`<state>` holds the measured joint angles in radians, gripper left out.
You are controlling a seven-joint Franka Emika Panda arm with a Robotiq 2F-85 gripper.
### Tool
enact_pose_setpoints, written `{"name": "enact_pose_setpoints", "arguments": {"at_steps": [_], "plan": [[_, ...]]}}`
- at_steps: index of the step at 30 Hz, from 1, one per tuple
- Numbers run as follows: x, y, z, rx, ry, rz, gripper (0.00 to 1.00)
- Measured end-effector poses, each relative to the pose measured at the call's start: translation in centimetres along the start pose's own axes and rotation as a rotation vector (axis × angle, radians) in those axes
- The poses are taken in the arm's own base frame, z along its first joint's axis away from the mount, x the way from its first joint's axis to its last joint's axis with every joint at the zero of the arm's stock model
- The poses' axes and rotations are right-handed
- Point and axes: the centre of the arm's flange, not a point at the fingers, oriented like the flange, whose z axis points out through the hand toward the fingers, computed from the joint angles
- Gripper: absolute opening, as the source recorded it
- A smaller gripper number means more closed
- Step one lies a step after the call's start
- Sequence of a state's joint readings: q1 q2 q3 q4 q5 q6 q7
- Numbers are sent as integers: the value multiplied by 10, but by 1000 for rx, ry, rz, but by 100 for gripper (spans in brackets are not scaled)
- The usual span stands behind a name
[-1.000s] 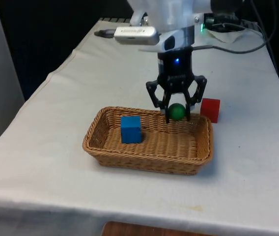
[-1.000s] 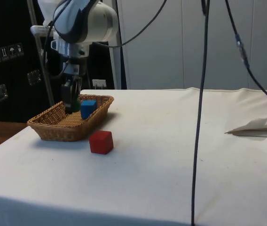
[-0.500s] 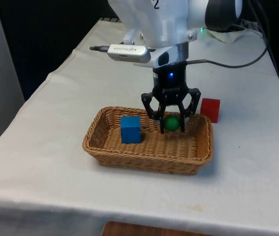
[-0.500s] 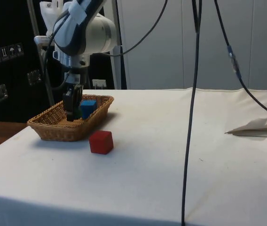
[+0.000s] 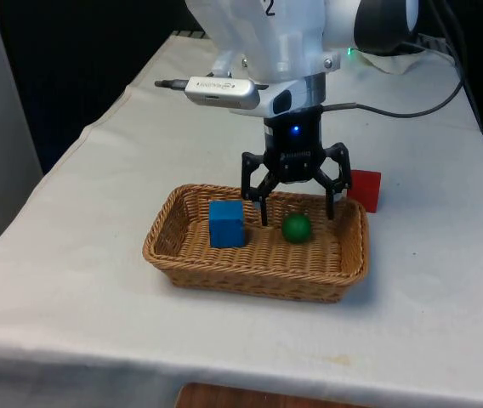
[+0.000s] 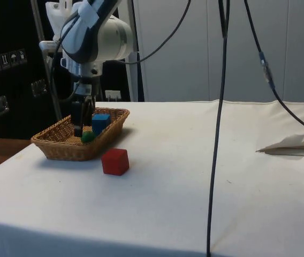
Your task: Place all non-red objects into the basket.
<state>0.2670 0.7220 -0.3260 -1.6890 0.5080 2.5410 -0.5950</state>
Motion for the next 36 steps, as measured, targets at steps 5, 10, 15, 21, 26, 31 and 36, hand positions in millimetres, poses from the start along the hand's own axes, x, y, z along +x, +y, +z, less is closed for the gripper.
{"name": "enact_pose_setpoints", "arguments": {"at_steps": [5, 10, 15, 21, 26, 31, 36], "plan": [[0, 0, 0, 0, 0, 2, 100], [3, 2, -14, 9, 3, 34, 100], [3, 1, -23, 16, 1, 50, 100], [0, 2, -40, 21, 7, 74, 100], [-2, 3, -51, 27, 12, 84, 100], [-5, 6, -62, 31, 14, 92, 100], [-9, 11, -81, 40, 21, 104, 100]]}}
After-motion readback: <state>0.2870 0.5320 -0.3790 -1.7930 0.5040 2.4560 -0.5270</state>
